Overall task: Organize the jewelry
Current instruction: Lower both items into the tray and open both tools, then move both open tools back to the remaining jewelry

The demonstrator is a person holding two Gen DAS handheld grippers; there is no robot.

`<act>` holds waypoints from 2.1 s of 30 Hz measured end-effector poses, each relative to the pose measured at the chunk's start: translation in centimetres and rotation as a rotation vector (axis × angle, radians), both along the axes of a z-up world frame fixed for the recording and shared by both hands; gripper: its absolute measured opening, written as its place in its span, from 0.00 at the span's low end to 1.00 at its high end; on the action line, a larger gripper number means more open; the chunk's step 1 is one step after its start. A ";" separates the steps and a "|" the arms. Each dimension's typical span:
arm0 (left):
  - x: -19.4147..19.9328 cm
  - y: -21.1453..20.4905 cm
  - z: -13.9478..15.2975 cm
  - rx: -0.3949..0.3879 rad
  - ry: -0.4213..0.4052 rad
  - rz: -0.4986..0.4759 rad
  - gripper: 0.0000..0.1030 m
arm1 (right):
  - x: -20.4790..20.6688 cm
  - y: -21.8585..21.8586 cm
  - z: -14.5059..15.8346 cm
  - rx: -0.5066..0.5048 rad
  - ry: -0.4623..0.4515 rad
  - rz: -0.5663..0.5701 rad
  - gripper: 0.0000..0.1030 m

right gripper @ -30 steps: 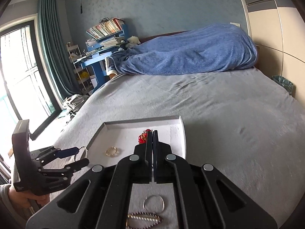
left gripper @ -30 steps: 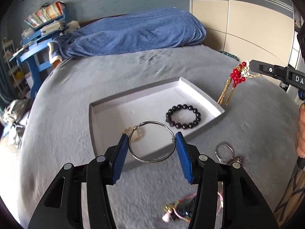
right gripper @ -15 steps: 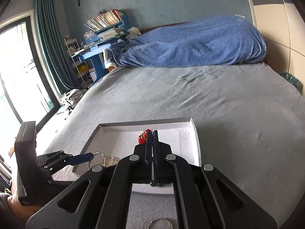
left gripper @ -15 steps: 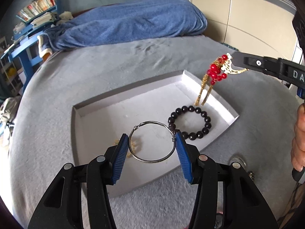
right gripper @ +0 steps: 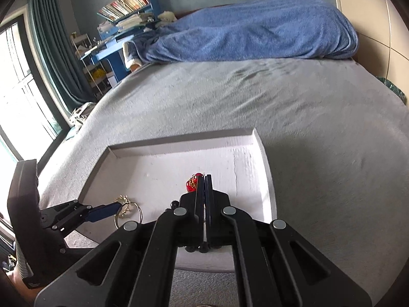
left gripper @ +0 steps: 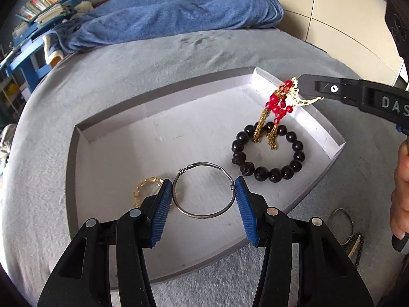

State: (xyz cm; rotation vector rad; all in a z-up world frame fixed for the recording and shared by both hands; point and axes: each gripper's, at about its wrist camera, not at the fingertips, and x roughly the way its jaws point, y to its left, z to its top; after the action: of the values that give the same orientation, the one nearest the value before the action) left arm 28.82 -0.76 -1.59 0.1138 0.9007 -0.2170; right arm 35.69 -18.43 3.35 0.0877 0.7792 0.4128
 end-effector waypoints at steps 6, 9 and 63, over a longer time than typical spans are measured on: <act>0.1 0.0 -0.2 -0.008 0.007 -0.001 0.51 | 0.3 0.4 -1.1 -0.016 0.035 0.009 0.01; 0.2 0.1 -0.2 -0.014 0.010 0.005 0.51 | 0.3 0.4 -1.3 -0.020 0.043 0.011 0.01; -8.2 4.0 4.1 -0.025 -0.136 0.071 0.89 | -7.0 -5.9 1.2 -0.031 -0.027 -0.058 0.60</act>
State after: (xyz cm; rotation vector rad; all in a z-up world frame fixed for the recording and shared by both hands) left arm 20.62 3.19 2.52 0.0721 0.7651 -0.1527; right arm 28.71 -24.33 4.55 0.0760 0.7547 0.3459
